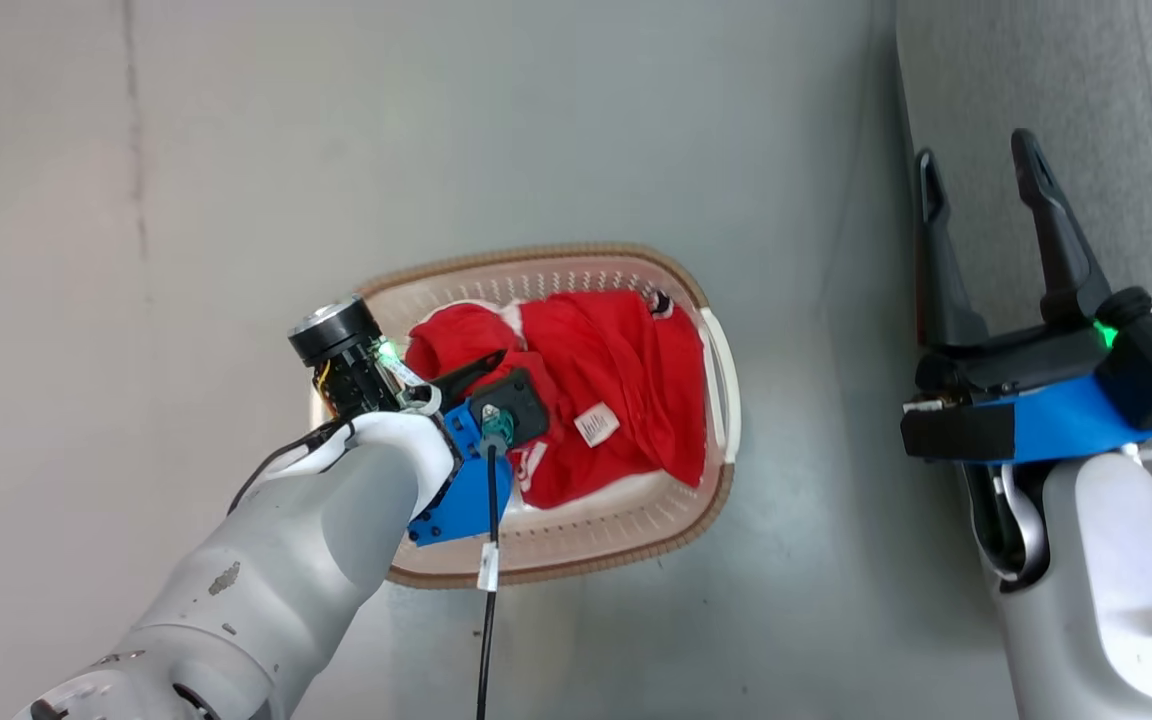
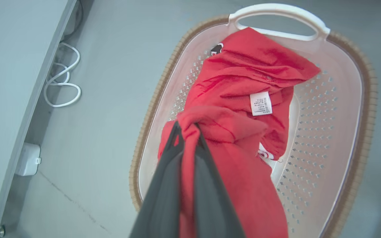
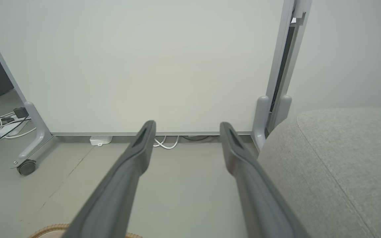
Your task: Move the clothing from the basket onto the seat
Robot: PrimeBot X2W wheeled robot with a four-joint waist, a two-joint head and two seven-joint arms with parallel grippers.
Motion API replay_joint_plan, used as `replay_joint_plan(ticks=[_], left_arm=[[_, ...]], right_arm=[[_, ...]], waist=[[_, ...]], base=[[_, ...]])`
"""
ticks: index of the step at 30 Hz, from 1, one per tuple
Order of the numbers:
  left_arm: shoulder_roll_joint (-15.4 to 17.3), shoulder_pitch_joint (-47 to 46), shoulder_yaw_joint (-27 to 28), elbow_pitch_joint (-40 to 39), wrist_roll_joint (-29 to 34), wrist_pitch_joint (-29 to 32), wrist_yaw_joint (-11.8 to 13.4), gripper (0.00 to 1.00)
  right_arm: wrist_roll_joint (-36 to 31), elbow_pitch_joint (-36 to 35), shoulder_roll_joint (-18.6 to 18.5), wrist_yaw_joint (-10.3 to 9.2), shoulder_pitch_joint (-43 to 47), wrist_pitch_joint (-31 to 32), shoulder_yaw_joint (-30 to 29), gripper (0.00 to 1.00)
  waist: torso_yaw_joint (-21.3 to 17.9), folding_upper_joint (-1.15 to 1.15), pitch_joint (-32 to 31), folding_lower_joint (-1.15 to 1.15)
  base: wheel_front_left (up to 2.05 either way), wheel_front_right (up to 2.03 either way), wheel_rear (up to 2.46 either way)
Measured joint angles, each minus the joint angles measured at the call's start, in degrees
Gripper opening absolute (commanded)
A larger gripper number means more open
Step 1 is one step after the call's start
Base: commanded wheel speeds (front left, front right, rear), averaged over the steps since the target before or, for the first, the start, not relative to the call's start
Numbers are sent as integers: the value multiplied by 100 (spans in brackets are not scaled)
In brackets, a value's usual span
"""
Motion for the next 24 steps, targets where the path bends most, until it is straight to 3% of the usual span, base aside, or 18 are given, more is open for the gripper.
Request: replay_joint_plan(ticks=[8,24], left_arm=[[23,80,258,-319,-501,-96,0,0],[488,397,1252,-2027,-883,-102,203,0]], right_arm=[[-76,108,0,1,313,0,-78,100],[-71,319,-1,0,943,0,-104,100]], waist=[[227,0,-644,0],[421,0,-1844,0]], base=[[0,0,0],[0,0,0]])
